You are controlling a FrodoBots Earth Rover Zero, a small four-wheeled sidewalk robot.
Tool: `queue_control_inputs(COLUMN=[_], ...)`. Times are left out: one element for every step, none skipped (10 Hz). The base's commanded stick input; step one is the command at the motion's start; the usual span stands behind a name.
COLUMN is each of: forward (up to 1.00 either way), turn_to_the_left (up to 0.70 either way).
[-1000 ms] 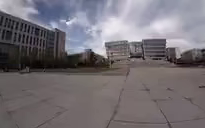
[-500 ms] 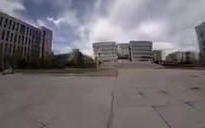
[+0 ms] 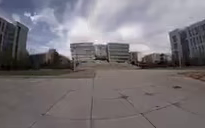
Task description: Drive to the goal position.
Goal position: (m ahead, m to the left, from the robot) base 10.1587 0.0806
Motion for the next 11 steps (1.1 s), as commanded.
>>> queue_control_inputs(forward=[0.7, 0.7, 0.7, 0.7, 0.7, 0.7, 0.7, 0.7, 0.7, 0.7, 0.7], turn_to_the_left=[0.0, 0.0, 0.0, 0.03, 0.12, 0.22, 0.31, 0.35, 0.35, 0.35, 0.35])
